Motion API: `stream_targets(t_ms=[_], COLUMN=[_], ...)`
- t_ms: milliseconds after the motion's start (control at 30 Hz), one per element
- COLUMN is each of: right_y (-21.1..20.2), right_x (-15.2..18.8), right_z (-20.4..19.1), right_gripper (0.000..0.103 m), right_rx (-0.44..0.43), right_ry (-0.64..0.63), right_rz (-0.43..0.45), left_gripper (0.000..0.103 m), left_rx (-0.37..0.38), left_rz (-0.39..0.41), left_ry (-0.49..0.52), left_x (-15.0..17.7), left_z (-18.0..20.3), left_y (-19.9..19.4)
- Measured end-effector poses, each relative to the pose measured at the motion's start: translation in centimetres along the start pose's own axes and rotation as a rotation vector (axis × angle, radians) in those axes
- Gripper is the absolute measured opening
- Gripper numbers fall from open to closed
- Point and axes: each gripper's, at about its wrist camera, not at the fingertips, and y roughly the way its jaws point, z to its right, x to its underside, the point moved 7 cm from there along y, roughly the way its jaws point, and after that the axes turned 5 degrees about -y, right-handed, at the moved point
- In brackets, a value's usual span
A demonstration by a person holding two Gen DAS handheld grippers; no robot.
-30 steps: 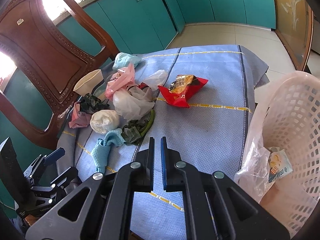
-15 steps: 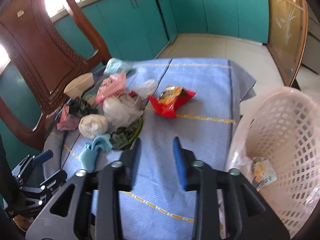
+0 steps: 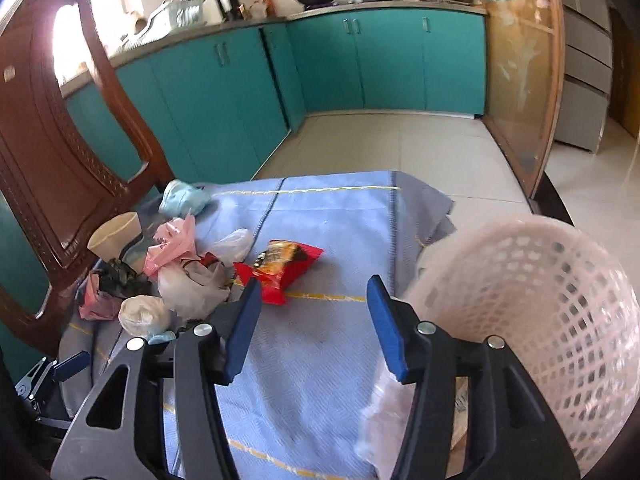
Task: Collect trash
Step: 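Grasp the red snack wrapper with the right gripper while the left grasps the blue cloth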
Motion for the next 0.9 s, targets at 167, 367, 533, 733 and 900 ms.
stream_targets(t_ms=[167,367,533,733,900], right_y=[5.4,9.9,11.0,10.2,8.2], right_x=[-0.5,0.0,0.5,0.8,0.6], right_z=[-2.5,-3.3,-4.2,-4.3,-3.0], right_gripper=[0.062,0.062,0.05,0.042,0.042], right_rx=[0.011,0.06,0.067,0.087,0.113], right_ry=[-0.009,0.01,-0.033,-0.073,-0.055], right_rz=[-0.093,-0.172,-0.204,-0.186,-0.143], left_gripper=[0.086,0.074,0.055,0.04,0.037], left_rx=[0.001,-0.02,-0.01,0.003,-0.005], left_rz=[-0.036,-0.084,-0.121,-0.115,-0.078], left_ry=[-0.047,-0.046,-0.011,0.019,0.057], left_x=[-0.8,-0.6,0.2,0.7,0.5], left_z=[-0.7,-1.3,-1.1,-0.1,0.7], left_y=[2.6,4.6,5.3,4.6,2.9])
